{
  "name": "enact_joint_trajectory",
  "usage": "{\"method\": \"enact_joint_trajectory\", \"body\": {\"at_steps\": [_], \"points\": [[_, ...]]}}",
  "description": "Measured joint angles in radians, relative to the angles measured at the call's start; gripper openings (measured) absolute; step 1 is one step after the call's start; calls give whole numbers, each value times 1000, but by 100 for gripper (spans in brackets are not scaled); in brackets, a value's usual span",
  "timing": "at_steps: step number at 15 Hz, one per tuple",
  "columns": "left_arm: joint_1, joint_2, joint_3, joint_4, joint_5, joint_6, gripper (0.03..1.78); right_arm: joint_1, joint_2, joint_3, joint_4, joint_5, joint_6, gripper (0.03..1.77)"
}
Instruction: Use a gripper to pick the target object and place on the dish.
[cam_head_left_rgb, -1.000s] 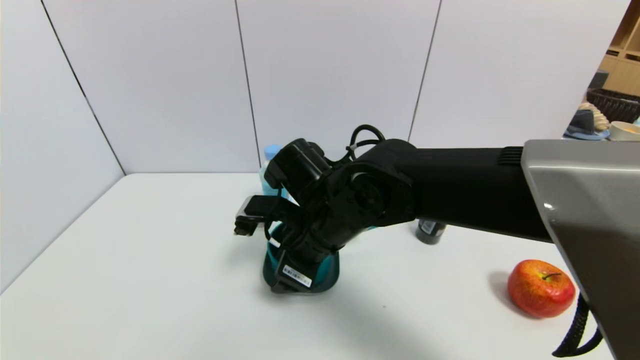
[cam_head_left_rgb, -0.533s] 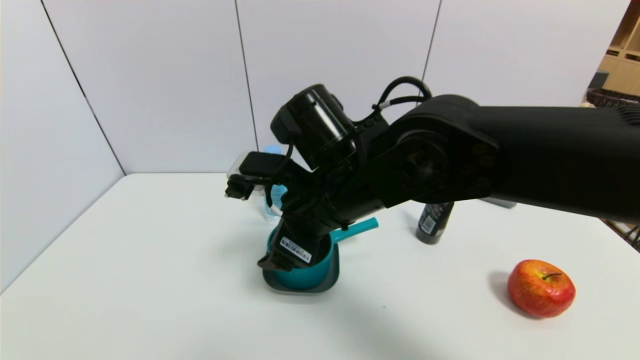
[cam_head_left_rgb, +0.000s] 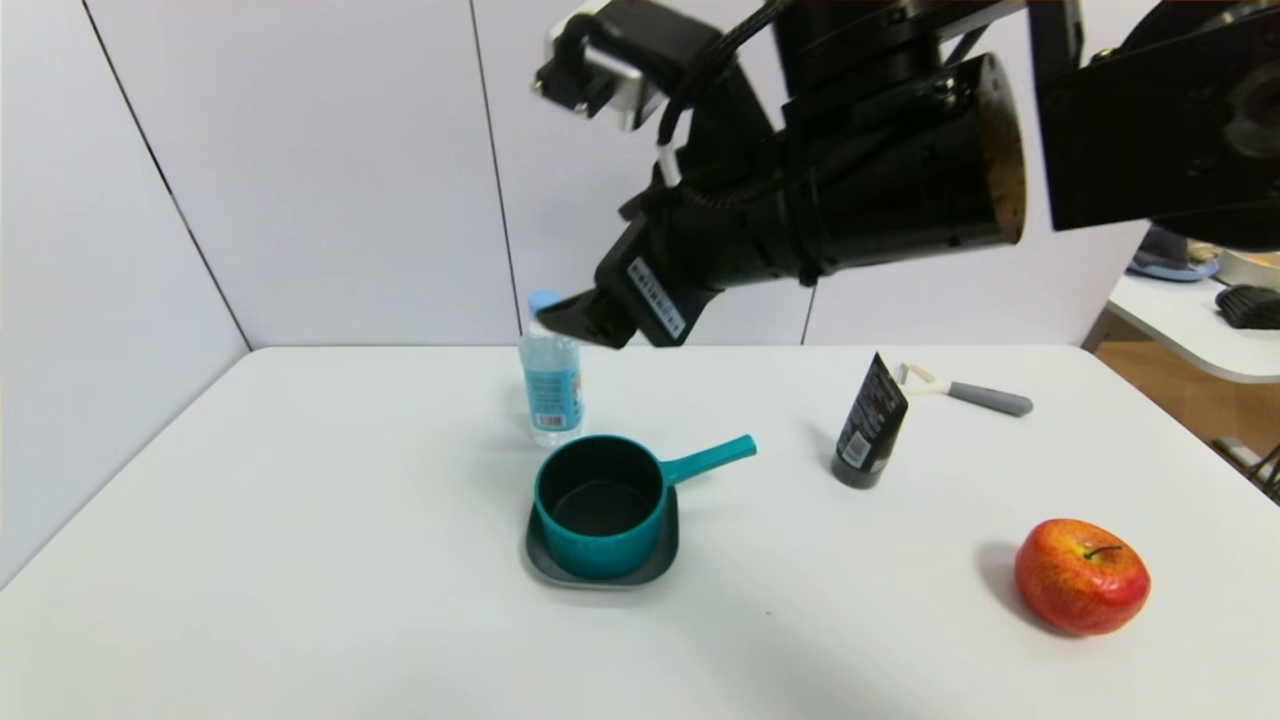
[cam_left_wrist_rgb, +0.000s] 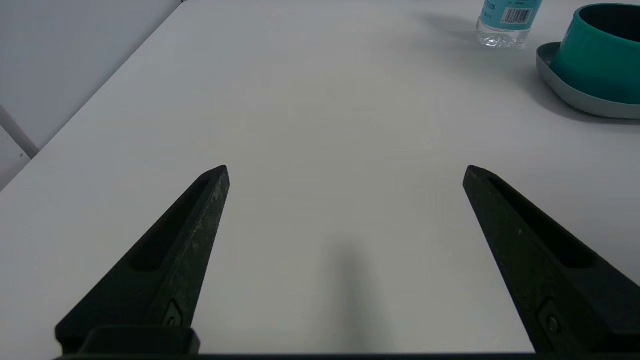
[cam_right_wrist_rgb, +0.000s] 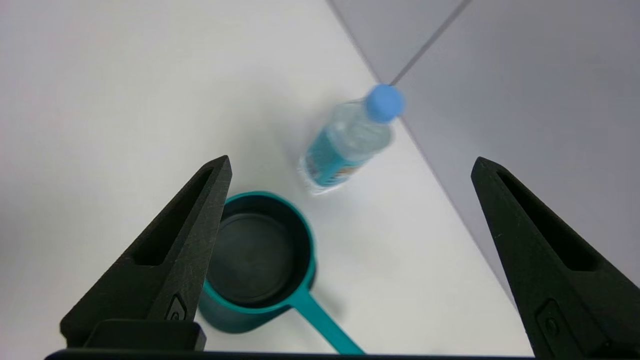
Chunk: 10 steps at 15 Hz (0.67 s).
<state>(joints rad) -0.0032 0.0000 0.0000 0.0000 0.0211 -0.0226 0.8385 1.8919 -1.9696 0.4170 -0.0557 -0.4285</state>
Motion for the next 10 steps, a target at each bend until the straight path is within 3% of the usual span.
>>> {"method": "enact_joint_trajectory", "body": {"at_steps": [5,8,10], "points": [[0,0,0,0,0,0,169,-118,-54,1,-73,-109,138,169],[0,0,0,0,0,0,169,-226,-83,1,-136,-125,136,169],[0,0,0,0,0,0,169,-307,-113,1,-166,-124,95,169]]}}
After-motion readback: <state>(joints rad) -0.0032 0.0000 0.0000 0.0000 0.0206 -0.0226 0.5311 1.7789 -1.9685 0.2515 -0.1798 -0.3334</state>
